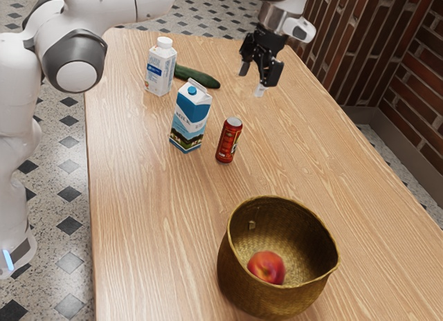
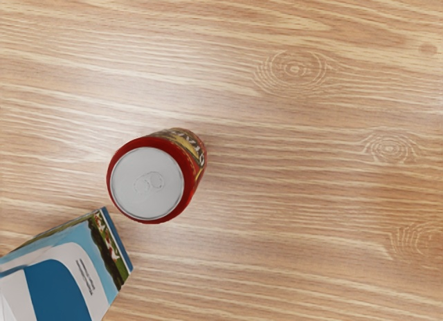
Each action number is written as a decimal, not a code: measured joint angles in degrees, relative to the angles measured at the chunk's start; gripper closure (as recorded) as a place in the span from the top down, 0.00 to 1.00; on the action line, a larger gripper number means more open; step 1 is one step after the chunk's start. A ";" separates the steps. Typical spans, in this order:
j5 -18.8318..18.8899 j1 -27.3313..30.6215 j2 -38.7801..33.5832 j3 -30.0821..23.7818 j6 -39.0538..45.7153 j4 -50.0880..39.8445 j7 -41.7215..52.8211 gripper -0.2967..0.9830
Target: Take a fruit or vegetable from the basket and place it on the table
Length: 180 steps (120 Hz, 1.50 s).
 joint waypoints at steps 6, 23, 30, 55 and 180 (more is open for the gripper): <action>-0.01 -0.04 -0.02 -0.01 2.09 -0.01 -0.03 0.77; -0.19 0.09 -0.01 0.06 5.86 -0.03 -0.11 0.77; -0.26 0.19 0.05 -0.05 6.81 0.01 -0.14 0.77; -0.17 -1.18 0.25 -15.48 8.96 0.71 -0.11 0.77; 3.55 -10.76 5.85 -31.09 10.08 -1.56 -0.25 0.77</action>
